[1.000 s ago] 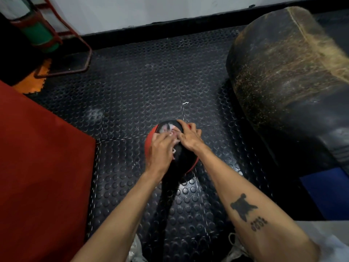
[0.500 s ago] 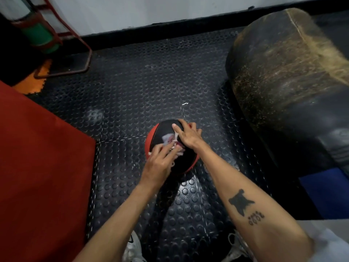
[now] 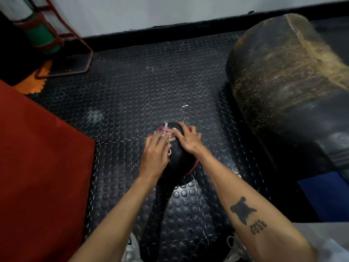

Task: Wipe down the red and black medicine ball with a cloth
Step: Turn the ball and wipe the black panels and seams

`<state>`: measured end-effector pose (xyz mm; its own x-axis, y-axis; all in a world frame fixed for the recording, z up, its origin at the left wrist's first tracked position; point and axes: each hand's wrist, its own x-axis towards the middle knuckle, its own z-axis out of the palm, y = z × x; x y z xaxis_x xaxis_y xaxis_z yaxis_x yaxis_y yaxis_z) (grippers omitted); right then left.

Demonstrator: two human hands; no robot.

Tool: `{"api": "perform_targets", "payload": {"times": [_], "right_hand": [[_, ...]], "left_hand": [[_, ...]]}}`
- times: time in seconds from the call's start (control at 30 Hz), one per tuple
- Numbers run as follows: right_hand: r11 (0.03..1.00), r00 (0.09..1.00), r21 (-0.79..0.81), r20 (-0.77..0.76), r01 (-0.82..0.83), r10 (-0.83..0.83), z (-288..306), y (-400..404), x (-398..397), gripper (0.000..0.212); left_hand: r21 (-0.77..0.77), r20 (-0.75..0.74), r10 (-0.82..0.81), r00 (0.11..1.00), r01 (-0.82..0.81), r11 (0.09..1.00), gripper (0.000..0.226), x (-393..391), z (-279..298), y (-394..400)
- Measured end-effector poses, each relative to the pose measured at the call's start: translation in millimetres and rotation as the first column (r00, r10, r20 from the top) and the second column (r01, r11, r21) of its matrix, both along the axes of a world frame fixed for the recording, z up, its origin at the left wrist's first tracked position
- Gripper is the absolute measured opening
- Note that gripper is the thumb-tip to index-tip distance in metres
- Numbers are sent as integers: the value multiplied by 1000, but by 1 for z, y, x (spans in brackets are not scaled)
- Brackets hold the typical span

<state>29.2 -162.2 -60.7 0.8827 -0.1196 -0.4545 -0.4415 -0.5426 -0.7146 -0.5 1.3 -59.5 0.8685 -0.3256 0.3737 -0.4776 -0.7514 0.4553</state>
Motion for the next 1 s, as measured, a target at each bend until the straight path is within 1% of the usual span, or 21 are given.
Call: {"api": "perform_targets", "payload": {"times": [0.07,0.17,0.27,0.3,0.37,0.4,0.43,0.5,0.57,0.63,0.67,0.73,0.77,0.83,0.87,0.9,0.93,0.97,1.0], "right_hand": [[1000,1000,9,7,4,-4,-1,-1,-1,61],[1000,999,12,33,-24,24,-3,-4,-4,59],[999,997,20,59,-43,42,-5,-1,-8,55],[999,997,17,64,-35,34,-4,2,-8,53],[1000,997,-6,76,4,-4,-2,6,-10,51],[1000,996,-17,83,26,-24,-2,8,-12,51],[999,996,-22,83,39,-37,-2,9,-14,54],[998,993,-20,103,57,-55,-6,7,-19,66],[997,989,-8,125,77,-75,-11,2,-23,74],[997,985,2,155,76,-75,-15,-1,-27,73],[998,981,-5,183,68,-66,-17,-1,-29,70],[997,970,-31,235,72,-63,-18,4,-39,66],[996,961,-44,270,83,-68,-19,6,-45,67],[996,948,-47,312,75,-56,-23,9,-59,71],[997,949,-46,312,55,-38,-27,10,-65,76],[998,953,-45,303,38,-23,-30,10,-69,82],[998,957,-43,290,36,-22,-31,10,-70,90],[998,962,-37,272,48,-36,-31,7,-69,97],[998,966,-28,255,59,-50,-31,4,-66,101]], "left_hand": [[-14,-36,20,999,-21,1000,40,-15,-16,-4],[-55,-2,52,999,-52,997,49,-51,-37,13],[-26,26,9,1000,-9,1000,40,-52,-32,28],[-43,-6,39,999,-40,998,35,-41,-24,27],[-109,-99,143,985,-154,982,28,-12,-5,20],[-113,-156,144,977,-162,980,29,1,-1,14],[-109,-192,110,975,-133,985,32,6,-1,9],[-138,-235,92,968,-127,982,39,-8,-9,-1],[-176,-269,160,950,-211,961,46,-47,-22,-6],[-183,-278,170,945,-226,957,48,-77,-30,-6],[-192,-284,159,946,-218,957,46,-76,-31,-5],[-199,-305,156,939,-223,954,42,-46,-27,-3],[-179,-322,138,937,-203,962,40,-23,-21,-4],[-98,-372,49,927,-92,991,35,25,-13,-2],[-71,-410,4,912,-36,997,34,44,-11,-1],[-66,-458,-16,889,-16,998,34,56,-10,0],[-56,-490,4,872,-37,998,34,58,-9,0],[-46,-480,29,877,-58,997,34,50,-9,-4],[-59,-420,33,907,-63,996,33,35,-10,-7]]}}
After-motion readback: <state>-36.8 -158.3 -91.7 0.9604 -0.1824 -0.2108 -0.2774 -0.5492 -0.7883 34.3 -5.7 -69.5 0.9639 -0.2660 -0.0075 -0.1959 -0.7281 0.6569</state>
